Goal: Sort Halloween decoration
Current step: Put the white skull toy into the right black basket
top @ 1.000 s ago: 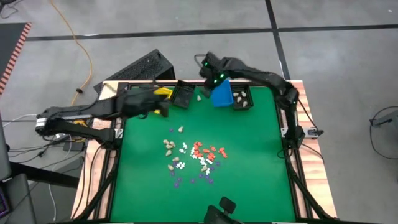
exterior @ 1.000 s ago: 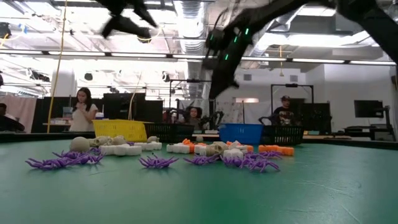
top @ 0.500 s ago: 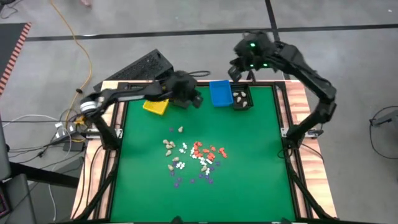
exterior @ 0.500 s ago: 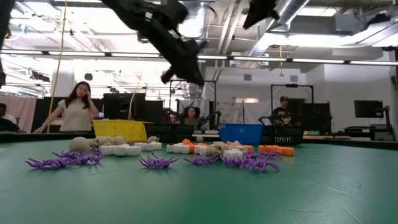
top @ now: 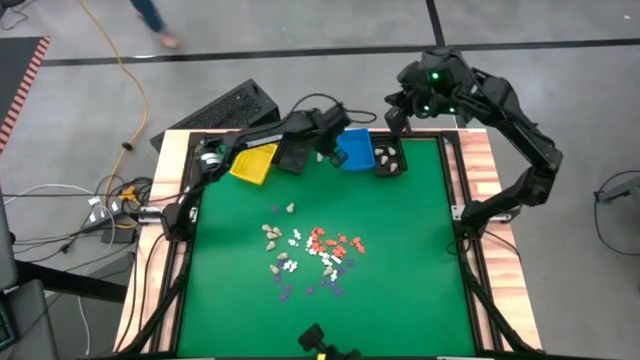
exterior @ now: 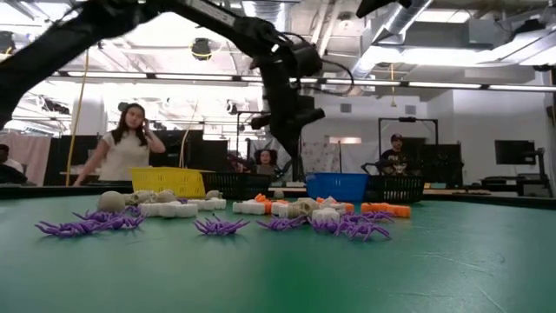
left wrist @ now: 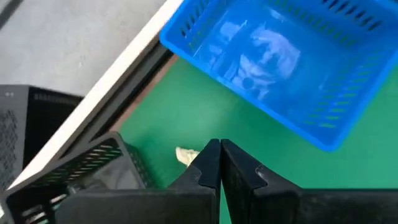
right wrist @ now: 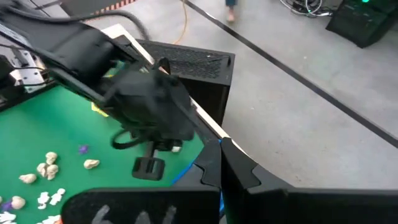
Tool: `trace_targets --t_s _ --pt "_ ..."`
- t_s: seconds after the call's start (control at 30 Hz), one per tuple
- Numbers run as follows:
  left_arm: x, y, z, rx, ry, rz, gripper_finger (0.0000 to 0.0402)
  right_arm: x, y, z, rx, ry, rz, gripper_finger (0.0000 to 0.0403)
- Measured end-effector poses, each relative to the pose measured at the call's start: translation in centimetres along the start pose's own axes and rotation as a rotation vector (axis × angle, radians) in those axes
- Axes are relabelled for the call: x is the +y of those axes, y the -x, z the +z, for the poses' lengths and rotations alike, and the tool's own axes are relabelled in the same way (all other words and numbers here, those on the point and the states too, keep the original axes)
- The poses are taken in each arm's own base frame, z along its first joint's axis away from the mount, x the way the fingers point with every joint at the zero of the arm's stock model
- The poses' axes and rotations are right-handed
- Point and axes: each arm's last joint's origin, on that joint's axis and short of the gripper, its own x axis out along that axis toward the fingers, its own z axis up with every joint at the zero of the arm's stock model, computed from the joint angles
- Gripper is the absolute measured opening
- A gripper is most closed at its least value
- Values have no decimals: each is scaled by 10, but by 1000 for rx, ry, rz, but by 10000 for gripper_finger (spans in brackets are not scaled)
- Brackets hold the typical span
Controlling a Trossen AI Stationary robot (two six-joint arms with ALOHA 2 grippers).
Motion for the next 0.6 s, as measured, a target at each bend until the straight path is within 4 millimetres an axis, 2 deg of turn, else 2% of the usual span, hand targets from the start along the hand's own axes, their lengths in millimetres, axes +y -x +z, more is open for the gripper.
trace_targets --t_s 0.13,0.23,0.33,0.47,0.6 --pt "1 -27 -4 152 -11 21 0 1 0 0 0 1 2 20" --pt "5 -38 -5 222 20 -8 0 4 -1 0 2 8 13 20" --pt "7 -43 -3 222 47 -17 0 5 -1 0 2 10 16 20" --pt "6 -43 1 164 28 65 0 9 -1 0 2 18 30 20" --pt "16 -44 1 182 54 40 0 9 -1 0 2 20 33 20"
